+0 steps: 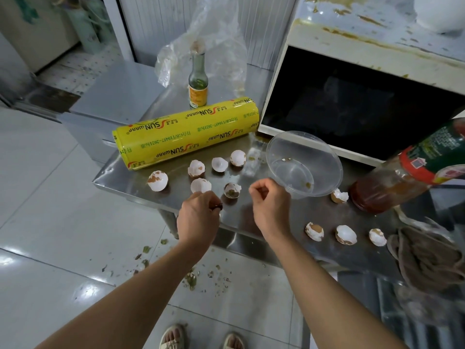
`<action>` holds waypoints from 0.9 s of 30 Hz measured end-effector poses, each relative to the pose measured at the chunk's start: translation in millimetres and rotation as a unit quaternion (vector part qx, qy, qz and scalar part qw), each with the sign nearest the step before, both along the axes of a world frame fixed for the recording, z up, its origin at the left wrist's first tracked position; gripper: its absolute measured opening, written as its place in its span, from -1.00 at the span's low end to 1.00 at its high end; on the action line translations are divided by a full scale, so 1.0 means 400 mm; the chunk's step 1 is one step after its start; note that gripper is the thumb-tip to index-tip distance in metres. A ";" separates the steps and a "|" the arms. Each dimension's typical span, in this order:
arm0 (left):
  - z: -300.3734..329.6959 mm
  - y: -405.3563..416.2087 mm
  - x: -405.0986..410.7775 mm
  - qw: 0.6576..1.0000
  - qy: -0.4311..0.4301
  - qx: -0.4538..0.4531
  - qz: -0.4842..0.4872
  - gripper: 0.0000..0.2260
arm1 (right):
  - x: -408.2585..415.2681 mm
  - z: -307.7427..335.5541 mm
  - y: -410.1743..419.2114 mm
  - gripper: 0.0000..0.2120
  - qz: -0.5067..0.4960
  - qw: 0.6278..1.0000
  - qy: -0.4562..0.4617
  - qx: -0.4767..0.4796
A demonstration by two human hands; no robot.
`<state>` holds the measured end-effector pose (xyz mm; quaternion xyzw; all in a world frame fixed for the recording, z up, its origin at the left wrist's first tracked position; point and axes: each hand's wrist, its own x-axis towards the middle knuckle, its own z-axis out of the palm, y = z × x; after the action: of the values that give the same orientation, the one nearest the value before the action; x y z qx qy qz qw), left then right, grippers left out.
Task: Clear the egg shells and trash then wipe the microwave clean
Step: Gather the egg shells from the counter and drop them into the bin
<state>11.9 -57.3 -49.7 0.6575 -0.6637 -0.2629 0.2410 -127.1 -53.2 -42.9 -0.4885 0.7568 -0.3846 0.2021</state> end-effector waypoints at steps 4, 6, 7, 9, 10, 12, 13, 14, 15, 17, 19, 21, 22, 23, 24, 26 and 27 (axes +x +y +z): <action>0.017 -0.004 0.027 0.999 0.020 -0.025 0.005 -0.91 | 0.037 -0.013 -0.043 -0.94 0.050 0.998 0.021 0.041; 0.025 -0.012 0.037 0.999 0.017 -0.029 0.002 -0.93 | 0.039 -0.018 -0.043 -0.89 0.053 0.996 0.031 0.071; 0.027 -0.018 0.038 0.999 0.017 -0.027 0.001 -0.94 | 0.035 -0.015 -0.040 -0.88 0.048 0.996 0.030 0.073; 0.036 -0.032 0.032 1.000 0.020 -0.023 -0.001 -0.93 | 0.024 -0.005 -0.032 -0.87 0.038 0.997 0.023 0.061; 0.042 -0.040 0.024 1.000 0.019 -0.020 -0.001 -0.93 | 0.018 0.001 -0.029 -0.87 0.034 0.998 0.016 0.051; 0.057 -0.057 0.003 1.000 0.002 -0.011 0.000 -0.93 | 0.008 0.009 -0.026 -0.89 0.028 0.999 0.001 0.035; 0.065 -0.066 -0.009 1.000 -0.012 -0.009 -0.004 -0.94 | 0.005 0.012 -0.026 -0.90 0.028 0.999 -0.005 0.032; 0.073 -0.074 -0.021 1.000 -0.026 -0.007 -0.008 -0.94 | 0.003 0.013 -0.028 -0.91 0.029 0.999 -0.011 0.031; 0.077 -0.083 -0.032 0.999 -0.039 -0.003 -0.013 -0.93 | 0.002 0.013 -0.030 -0.91 0.029 0.999 -0.016 0.033; 0.077 -0.097 -0.049 0.998 -0.065 0.008 -0.025 -0.91 | 0.000 0.010 -0.036 -0.91 0.020 0.999 -0.020 0.036; 0.068 -0.107 -0.057 0.995 -0.087 0.013 -0.039 -0.89 | -0.001 0.006 -0.039 -0.90 0.007 0.999 -0.021 0.037; 0.062 -0.112 -0.057 0.993 -0.105 0.014 -0.051 -0.86 | -0.006 -0.001 -0.037 -0.86 0.002 0.999 -0.013 0.041; 0.062 -0.113 -0.055 0.992 -0.114 0.015 -0.057 -0.85 | -0.010 -0.005 -0.033 -0.84 0.003 0.999 -0.003 0.045; 0.063 -0.113 -0.051 0.991 -0.120 0.016 -0.060 -0.84 | -0.015 -0.008 -0.028 -0.82 0.004 0.999 0.011 0.049; 0.065 -0.113 -0.048 0.991 -0.123 0.016 -0.060 -0.84 | -0.020 -0.012 -0.023 -0.81 0.004 0.998 0.025 0.057; 0.070 -0.110 -0.036 0.992 -0.116 0.005 -0.053 -0.81 | -0.027 -0.019 -0.016 -0.83 0.008 0.996 0.044 0.080; 0.071 -0.108 -0.029 0.992 -0.112 -0.003 -0.051 -0.80 | -0.029 -0.023 -0.015 -0.84 0.014 0.994 0.051 0.094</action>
<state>0.1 -100.6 -21.2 0.6473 -0.7199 -0.1976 0.1540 -138.7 -59.3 -52.2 -0.4968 0.7919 -0.2837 0.2135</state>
